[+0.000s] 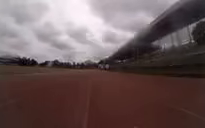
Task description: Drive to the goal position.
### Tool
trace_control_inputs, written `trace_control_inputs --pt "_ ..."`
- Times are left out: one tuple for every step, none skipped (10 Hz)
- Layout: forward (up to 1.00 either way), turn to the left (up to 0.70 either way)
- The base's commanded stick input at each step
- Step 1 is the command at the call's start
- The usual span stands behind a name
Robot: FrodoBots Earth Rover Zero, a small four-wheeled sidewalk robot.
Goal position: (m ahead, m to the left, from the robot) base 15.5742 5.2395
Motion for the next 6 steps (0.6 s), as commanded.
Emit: trace_control_inputs --pt "0.70 0.00" --pt "0.70 0.00" --pt "0.70 0.00" --pt "0.70 0.00" --pt "0.70 0.00" --pt "0.70 0.00"
